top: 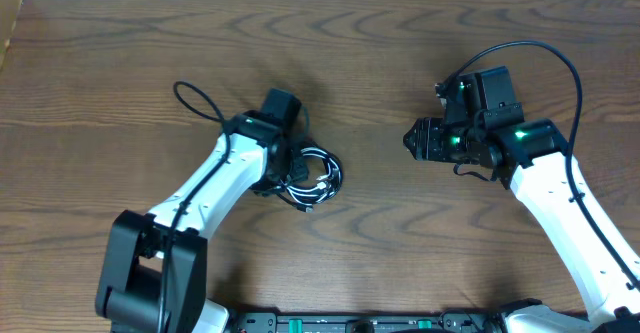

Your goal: Untangle cables

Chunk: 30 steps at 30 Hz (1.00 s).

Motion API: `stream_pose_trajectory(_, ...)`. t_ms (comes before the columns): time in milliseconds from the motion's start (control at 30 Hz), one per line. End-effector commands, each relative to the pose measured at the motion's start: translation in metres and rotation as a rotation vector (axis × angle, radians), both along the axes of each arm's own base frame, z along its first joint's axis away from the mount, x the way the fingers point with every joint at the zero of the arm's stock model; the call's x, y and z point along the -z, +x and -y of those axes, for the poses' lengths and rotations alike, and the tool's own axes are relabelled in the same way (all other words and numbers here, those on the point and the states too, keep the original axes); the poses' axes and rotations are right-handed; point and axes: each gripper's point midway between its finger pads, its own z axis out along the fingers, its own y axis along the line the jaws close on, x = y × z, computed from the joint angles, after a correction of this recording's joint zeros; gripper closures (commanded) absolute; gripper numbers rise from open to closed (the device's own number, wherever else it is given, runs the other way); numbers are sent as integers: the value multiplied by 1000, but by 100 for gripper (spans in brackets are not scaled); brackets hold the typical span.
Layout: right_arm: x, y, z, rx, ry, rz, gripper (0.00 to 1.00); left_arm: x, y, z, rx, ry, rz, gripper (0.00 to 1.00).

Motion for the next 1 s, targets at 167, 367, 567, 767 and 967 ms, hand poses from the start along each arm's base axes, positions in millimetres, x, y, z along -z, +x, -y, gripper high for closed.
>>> stream_pose_trajectory(167, -1, -1, 0, -27, -16, 13, 43, 23, -19, -4, -11, 68, -96, 61)
stream_pose_trajectory(367, 0, -2, 0, -27, -17, 9, 43, 32, -25, -11, -54, 102, -123, 69)
stream_pose_trajectory(567, 0, -2, 0, -34, -19, 12, 42, 34, -24, -15, -55, 126, -112, 70)
stream_pose_trajectory(767, -1, -2, 0, -34, -19, 14, 41, 41, -23, -15, -59, 117, -95, 71)
stream_pose_trajectory(967, -1, -2, 0, -34, -19, 15, 41, 41, -16, -13, -33, 105, -65, 70)
